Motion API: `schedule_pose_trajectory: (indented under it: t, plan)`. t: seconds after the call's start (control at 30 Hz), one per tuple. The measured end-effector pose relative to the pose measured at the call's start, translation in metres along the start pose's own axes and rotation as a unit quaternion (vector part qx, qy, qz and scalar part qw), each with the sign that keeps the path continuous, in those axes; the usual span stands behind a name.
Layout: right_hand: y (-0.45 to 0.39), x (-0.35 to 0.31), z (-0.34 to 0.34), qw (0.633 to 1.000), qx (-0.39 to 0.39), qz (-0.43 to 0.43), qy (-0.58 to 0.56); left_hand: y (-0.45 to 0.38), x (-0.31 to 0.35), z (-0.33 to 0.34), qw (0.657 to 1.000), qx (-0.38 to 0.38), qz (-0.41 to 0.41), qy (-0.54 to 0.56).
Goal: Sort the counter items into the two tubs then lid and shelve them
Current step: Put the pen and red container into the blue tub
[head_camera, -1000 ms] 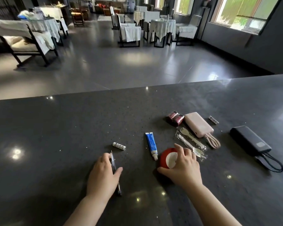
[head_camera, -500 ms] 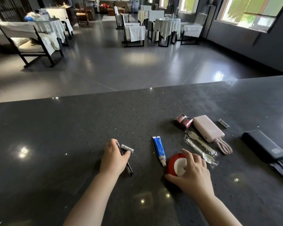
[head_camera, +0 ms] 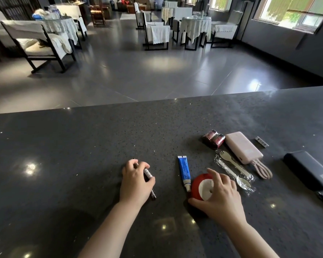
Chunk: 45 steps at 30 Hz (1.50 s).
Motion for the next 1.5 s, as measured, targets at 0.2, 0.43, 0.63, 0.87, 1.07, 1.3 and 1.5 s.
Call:
schedule_pose_trajectory:
  t: [0.2,0.43,0.63,0.87,1.07,1.3,1.5]
  plan:
    - [0.004,-0.006,0.002,1.0,-0.009,-0.008,0.002,0.009,-0.01,-0.013,0.999,0.026,-0.003,0.038]
    - [0.011,-0.016,0.003,0.999,-0.022,-0.027,0.007,0.008,-0.016,-0.021,1.0,0.013,-0.023,0.007]
    - [0.012,-0.026,-0.006,0.999,-0.013,-0.048,-0.005,0.024,-0.033,-0.03,0.996,-0.019,-0.09,-0.005]
    - [0.038,-0.058,0.005,0.993,-0.023,-0.115,-0.017,0.038,-0.031,-0.033,0.991,-0.091,-0.092,-0.027]
    - [0.054,-0.061,0.013,0.991,-0.028,-0.132,-0.016,0.054,-0.024,-0.03,0.991,-0.115,-0.054,-0.049]
    - [0.064,-0.059,0.007,0.99,-0.006,-0.144,0.01,0.068,-0.017,-0.035,0.997,-0.062,-0.001,-0.042]
    - [0.077,-0.069,0.013,0.974,-0.06,-0.204,0.078,0.081,-0.02,-0.043,0.997,-0.052,0.047,-0.043]
Point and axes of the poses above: each hand's wrist, its own y-axis away from the middle knuckle, its own z-axis out of the palm, x = y × z, the point moved 6 cm from there along -y, towards the middle knuckle, and after that the axes turned 13 degrees about z, right-handed, at the moved point
